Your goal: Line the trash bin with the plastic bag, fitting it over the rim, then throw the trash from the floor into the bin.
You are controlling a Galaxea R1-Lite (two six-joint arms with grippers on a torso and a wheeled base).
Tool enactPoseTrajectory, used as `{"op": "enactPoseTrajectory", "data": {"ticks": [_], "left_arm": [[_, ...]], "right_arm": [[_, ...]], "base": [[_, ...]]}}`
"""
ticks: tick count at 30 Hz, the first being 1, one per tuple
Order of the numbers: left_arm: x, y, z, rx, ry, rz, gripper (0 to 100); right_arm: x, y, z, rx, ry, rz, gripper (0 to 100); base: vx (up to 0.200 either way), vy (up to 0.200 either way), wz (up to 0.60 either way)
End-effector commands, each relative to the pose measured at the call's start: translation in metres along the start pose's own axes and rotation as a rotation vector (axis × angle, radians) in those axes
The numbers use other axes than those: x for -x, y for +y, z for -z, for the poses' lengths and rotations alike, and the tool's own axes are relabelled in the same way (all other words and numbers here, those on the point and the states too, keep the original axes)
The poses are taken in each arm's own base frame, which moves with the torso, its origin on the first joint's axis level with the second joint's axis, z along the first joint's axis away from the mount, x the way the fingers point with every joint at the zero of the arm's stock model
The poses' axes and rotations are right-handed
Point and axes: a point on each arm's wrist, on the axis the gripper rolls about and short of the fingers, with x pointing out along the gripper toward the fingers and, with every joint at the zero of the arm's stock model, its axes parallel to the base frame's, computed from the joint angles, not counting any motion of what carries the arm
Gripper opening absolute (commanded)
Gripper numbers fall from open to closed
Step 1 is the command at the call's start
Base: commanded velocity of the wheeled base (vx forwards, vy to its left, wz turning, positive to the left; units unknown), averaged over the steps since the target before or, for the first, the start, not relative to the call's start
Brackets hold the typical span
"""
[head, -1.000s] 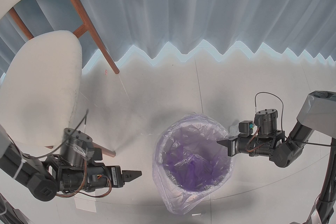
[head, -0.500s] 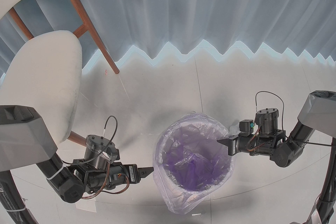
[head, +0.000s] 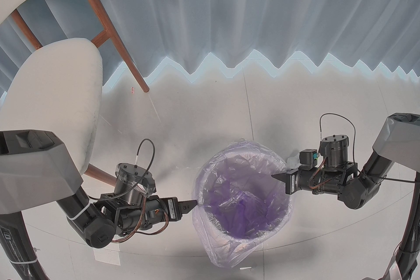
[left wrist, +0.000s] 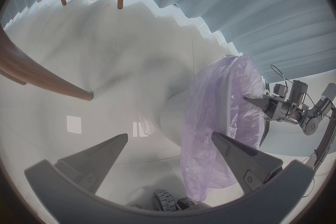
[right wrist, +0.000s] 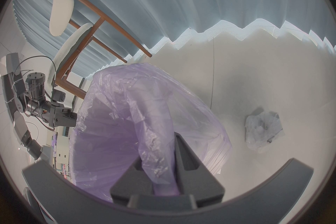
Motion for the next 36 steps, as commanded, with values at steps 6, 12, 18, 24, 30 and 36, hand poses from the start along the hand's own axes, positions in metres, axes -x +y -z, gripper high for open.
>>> {"op": "enactPoseTrajectory", "data": {"ticks": [6, 12, 18, 24, 30, 36], "left_arm": [[0.003, -0.004, -0.004, 0.000, -0.049, 0.042, 100], [0.003, -0.004, -0.003, 0.000, -0.052, 0.038, 100], [-0.001, -0.002, -0.002, 0.003, -0.043, 0.029, 100], [-0.012, 0.003, 0.002, 0.007, -0.030, 0.001, 100], [-0.025, 0.012, 0.003, 0.027, -0.041, -0.028, 100], [-0.040, 0.014, 0.002, 0.057, -0.055, -0.029, 100]], "right_arm": [[0.000, 0.000, 0.000, 0.000, 0.000, 0.000, 0], [0.000, 0.000, 0.000, 0.001, 0.000, -0.001, 0], [0.000, 0.000, -0.001, 0.001, -0.001, -0.001, 0], [0.002, 0.001, -0.002, 0.003, -0.007, -0.002, 0], [0.003, 0.002, -0.003, 0.004, -0.008, -0.002, 0], [0.003, 0.003, -0.001, 0.004, -0.001, -0.010, 0]], "base": [[0.000, 0.000, 0.00], [0.000, 0.000, 0.00], [0.000, 0.000, 0.00], [0.000, 0.000, 0.00], [0.000, 0.000, 0.00], [0.000, 0.000, 0.00]]}}
